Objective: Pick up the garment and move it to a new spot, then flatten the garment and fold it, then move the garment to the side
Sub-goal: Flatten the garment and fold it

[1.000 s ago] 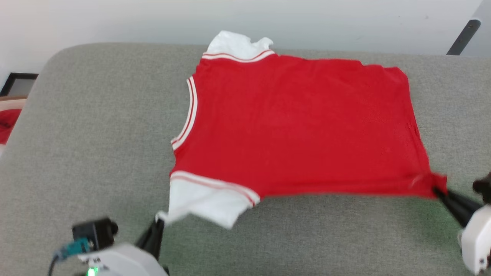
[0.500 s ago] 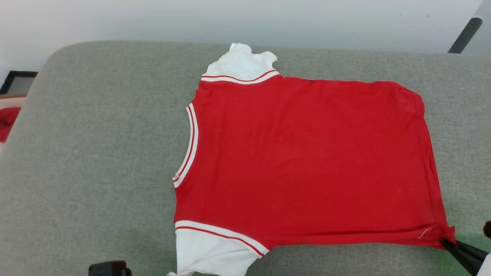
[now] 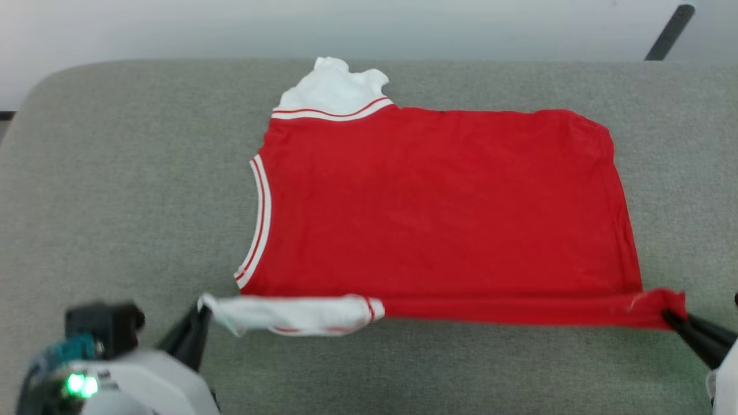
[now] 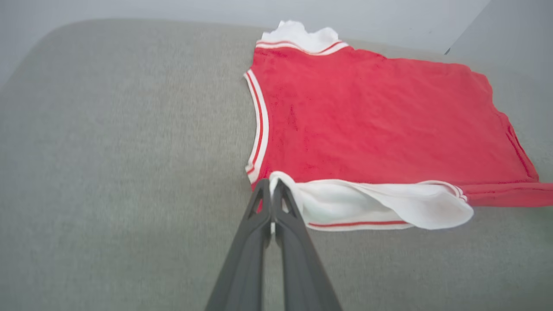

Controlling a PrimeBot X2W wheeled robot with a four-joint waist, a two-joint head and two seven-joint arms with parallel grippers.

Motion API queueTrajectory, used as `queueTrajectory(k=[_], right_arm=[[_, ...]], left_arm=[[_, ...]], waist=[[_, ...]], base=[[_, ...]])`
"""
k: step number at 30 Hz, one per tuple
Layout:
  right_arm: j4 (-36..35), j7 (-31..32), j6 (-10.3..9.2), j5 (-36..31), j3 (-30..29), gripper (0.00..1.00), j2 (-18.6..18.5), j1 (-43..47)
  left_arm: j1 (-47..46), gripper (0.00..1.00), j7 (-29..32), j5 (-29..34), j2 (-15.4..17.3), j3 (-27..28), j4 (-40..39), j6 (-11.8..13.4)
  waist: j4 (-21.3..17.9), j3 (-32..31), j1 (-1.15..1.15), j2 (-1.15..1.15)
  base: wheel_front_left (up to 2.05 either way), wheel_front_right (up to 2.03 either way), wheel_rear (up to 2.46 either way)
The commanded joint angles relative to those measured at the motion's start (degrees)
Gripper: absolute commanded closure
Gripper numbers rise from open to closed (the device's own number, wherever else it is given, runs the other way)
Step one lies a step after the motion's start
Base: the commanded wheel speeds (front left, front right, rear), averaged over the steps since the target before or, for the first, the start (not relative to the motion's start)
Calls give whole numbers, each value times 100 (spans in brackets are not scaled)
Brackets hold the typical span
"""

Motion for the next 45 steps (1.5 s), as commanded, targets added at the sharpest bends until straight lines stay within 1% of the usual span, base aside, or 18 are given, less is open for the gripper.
queueTrajectory(k=[1, 4, 9, 15, 22, 27, 30, 33, 34, 35, 36, 37, 38, 39, 41, 42, 44, 45], right_arm=[[-14, 65, -7, -84, -63, 100, 62, -185], [0, 207, -8, -203, -81, 100, 141, -505], [295, 400, -7, -379, 80, 100, 312, -1183], [852, 496, -7, -480, 470, 100, 505, -1896], [1357, 602, -7, -468, 920, 100, 628, -2539], [1635, 753, -7, -389, 1195, 100, 652, -2862], [1775, 872, -7, -338, 1316, 95, 660, -3013], [1874, 995, -7, -277, 1420, 76, 658, -3122], [1896, 1018, -7, -262, 1440, 66, 652, -3151], [1896, 1018, -7, -262, 1440, 66, 652, -3151], [1920, 1054, -7, -238, 1470, 56, 647, -3179], [1946, 1066, -7, -230, 1501, 49, 650, -3207], [1965, 1094, -7, -223, 1517, 17, 650, -3228], [1986, 1100, -7, -222, 1531, 0, 650, -3250], [2035, 1126, -7, -208, 1569, 0, 649, -3264], [2063, 1152, -7, -189, 1588, 0, 649, -3274], [2078, 1140, -7, -188, 1614, 0, 656, -3316], [2093, 1127, -7, -187, 1611, 0, 666, -3326]], left_arm=[[-305, 100, 47, 71, 80, 35, -10, -71], [-905, 100, 152, 72, 226, 18, 157, -252], [-1983, 100, 154, 3, 307, -165, 810, -698], [-2943, 100, -30, -118, 147, -452, 2043, -1217], [-3572, 100, -182, -280, -63, -632, 3426, -1589], [-3860, 100, -186, -409, -222, -734, 4258, -1774], [-3965, 100, -76, -501, -313, -801, 4666, -1837], [-4079, 100, 3, -609, -391, -822, 4955, -1894], [-4098, 95, 22, -632, -405, -825, 5042, -1898], [-4098, 95, 22, -632, -405, -825, 5042, -1898], [-4125, 87, 27, -661, -416, -820, 5129, -1915], [-4155, 84, 42, -679, -424, -818, 5194, -1926], [-4185, 76, 59, -719, -441, -822, 5247, -1939], [-4213, 68, 85, -741, -450, -821, 5288, -1959], [-4266, 56, 154, -784, -445, -811, 5344, -1955], [-4282, 43, 168, -795, -432, -799, 5358, -1952], [-4304, 10, 162, -813, -402, -779, 5350, -1962], [-4307, 0, 128, -824, -386, -764, 5329, -1976]], waist=[[-103, 96, 0, 0], [-194, 202, 0, 0], [-287, 421, 0, 0], [-312, 624, 0, 0], [-321, 776, 0, 0], [-305, 778, 0, 0], [-295, 742, 0, 0], [-272, 678, 0, 0], [-264, 655, 0, 0], [-264, 655, 0, 0], [-254, 629, 0, 0], [-247, 602, 0, 0], [-235, 572, 0, 0], [-225, 543, 0, 0], [-206, 473, 0, 0], [-197, 436, 0, 0], [-179, 353, 0, 0], [-170, 310, 0, 0]], base=[[0, 0, 0], [0, 0, 0], [0, 0, 0], [0, 0, 0], [0, 0, 0], [0, 0, 0], [0, 0, 0], [0, 0, 0], [0, 0, 0], [0, 0, 0], [0, 0, 0], [0, 0, 0], [0, 0, 0], [0, 0, 0], [0, 0, 0], [0, 0, 0], [0, 0, 0], [0, 0, 0]])
